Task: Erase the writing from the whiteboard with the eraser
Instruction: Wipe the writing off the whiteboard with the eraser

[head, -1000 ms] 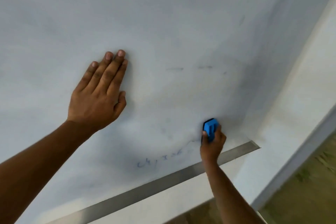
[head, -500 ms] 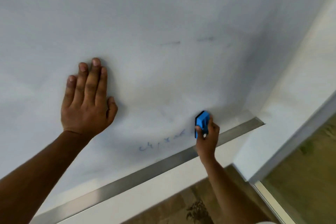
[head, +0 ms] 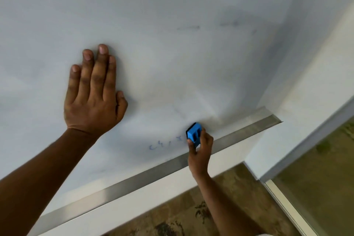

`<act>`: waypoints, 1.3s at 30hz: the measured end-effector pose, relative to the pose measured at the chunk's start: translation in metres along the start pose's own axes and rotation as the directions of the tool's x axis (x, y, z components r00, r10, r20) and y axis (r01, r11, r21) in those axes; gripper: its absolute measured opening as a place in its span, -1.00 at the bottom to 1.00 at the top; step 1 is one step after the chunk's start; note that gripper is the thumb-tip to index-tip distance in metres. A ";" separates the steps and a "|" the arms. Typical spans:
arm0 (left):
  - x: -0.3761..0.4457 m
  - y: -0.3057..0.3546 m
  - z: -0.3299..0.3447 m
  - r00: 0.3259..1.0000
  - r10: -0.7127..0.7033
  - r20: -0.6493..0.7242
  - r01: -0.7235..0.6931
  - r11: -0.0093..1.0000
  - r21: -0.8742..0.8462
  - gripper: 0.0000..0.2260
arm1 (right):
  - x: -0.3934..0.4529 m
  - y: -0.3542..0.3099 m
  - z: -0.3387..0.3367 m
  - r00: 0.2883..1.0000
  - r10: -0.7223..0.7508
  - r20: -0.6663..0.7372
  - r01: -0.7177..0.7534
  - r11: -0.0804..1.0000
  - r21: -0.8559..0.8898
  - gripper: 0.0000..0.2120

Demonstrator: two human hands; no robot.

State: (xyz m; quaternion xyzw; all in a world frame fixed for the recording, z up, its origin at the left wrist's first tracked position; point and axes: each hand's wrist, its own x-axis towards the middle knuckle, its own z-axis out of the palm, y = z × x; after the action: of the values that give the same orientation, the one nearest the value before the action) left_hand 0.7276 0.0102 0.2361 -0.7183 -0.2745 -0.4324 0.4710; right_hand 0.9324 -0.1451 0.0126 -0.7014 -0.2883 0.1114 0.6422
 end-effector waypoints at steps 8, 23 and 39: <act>0.000 0.002 0.001 1.000 -0.003 -0.006 0.003 1.000 -0.023 -0.31 | 0.095 0.017 -0.061 0.952 0.156 -0.263 -0.170 0.985 -0.031 -0.35; -0.011 -0.030 -0.016 0.973 0.197 0.120 -0.157 0.948 -0.278 -0.33 | 0.054 -0.006 -0.027 0.941 0.210 -0.265 -0.215 0.977 0.009 -0.30; -0.096 -0.188 -0.050 0.986 0.131 0.103 -0.103 0.966 -0.238 -0.34 | -0.053 -0.033 0.065 0.958 0.163 -0.235 -0.183 0.981 -0.066 -0.40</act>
State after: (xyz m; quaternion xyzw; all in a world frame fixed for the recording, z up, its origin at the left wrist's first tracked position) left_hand 0.5132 0.0423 0.2434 -0.8076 -0.2065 -0.3898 0.3914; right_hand 0.8470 -0.1196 0.0231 -0.7595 -0.1545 0.0731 0.6276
